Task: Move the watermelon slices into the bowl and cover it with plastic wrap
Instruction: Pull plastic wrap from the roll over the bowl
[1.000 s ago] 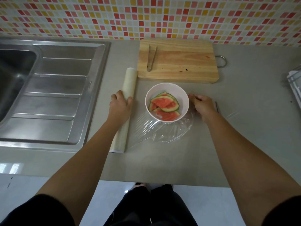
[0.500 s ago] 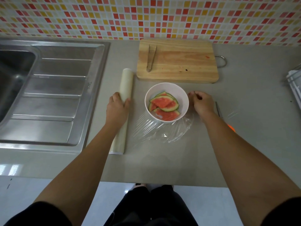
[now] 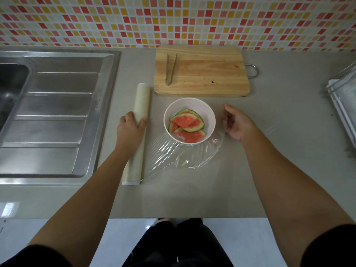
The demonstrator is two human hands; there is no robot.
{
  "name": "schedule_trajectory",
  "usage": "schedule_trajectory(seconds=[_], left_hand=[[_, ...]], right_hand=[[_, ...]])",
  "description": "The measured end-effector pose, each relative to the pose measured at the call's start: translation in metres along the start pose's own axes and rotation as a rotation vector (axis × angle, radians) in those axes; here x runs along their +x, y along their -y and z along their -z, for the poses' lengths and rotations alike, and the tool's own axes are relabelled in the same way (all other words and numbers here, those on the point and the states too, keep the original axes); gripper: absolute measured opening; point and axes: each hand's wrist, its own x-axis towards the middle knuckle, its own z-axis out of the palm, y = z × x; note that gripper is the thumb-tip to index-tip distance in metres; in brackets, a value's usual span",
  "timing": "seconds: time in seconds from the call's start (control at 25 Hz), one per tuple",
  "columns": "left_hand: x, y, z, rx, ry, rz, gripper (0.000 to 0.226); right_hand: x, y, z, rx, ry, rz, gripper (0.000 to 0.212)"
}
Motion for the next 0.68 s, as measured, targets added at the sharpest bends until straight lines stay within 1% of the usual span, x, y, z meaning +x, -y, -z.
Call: schedule_trajectory(seconds=[0.12,0.16,0.2,0.28,0.32,0.36,0.4,0.48,0.56,0.68], left_hand=[[0.001,0.000,-0.001,-0.008,-0.014,-0.015,0.051],[0.002,0.001,-0.001,-0.010,-0.013,-0.015,0.051],[0.002,0.002,-0.001,-0.011,-0.010,-0.012,0.052],[0.003,0.003,-0.002,-0.018,-0.009,-0.004,0.053],[0.003,0.002,-0.002,-0.022,-0.012,-0.002,0.053],[0.003,0.002,-0.002,-0.023,-0.013,-0.001,0.053],[0.003,0.001,-0.002,-0.021,-0.012,-0.001,0.053],[0.002,0.001,-0.001,-0.014,-0.006,0.000,0.053],[0.001,0.000,-0.001,-0.015,-0.002,0.000,0.053],[0.002,-0.002,-0.002,-0.028,-0.005,0.013,0.052]], right_hand=[[0.002,0.011,0.009,0.025,-0.142,0.026,0.007],[0.002,0.013,0.013,-0.017,-0.197,0.086,0.007],[0.001,0.014,0.018,-0.145,-0.264,0.189,0.010],[-0.005,0.010,0.031,-0.653,-0.434,0.456,0.021],[-0.013,0.005,0.036,-0.863,-0.496,0.572,0.023],[-0.022,-0.001,0.040,-0.982,-0.528,0.641,0.024],[-0.030,-0.009,0.045,-1.034,-0.543,0.665,0.025],[-0.042,-0.023,0.054,-1.137,-0.596,0.625,0.028],[-0.053,-0.033,0.063,-1.256,-0.643,0.524,0.032],[-0.062,-0.040,0.070,-1.356,-0.622,0.384,0.038]])
